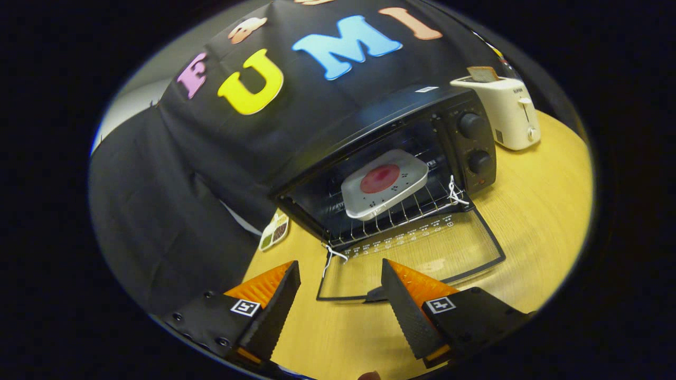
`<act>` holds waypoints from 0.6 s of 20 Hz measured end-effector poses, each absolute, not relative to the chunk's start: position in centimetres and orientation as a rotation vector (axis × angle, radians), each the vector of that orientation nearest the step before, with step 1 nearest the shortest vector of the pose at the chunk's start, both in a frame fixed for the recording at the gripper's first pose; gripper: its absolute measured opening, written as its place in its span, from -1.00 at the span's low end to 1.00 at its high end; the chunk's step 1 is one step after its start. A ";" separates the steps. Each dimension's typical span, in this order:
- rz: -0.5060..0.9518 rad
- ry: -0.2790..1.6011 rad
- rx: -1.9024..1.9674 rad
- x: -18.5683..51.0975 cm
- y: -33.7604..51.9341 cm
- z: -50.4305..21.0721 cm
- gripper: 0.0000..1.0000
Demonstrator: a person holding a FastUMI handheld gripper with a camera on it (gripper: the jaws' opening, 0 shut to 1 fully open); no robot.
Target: Open the toaster oven, put the food inside, and close the toaster oven door.
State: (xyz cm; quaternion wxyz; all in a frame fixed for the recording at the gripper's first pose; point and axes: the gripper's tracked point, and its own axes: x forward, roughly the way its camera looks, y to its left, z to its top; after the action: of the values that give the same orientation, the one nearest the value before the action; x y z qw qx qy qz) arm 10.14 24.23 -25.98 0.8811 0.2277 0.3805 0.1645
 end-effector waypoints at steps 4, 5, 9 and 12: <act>0.365 0.845 0.344 7.5 23.6 -27.8 0.95; 0.370 0.854 0.308 7.1 23.5 -28.2 0.95; 0.357 0.943 0.176 5.5 22.5 -31.0 0.96; 0.328 1.004 0.108 5.5 21.9 -33.1 0.96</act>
State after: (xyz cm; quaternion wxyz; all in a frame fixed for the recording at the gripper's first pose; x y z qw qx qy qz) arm 5.48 21.88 -33.08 0.8624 0.0516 0.4788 0.1563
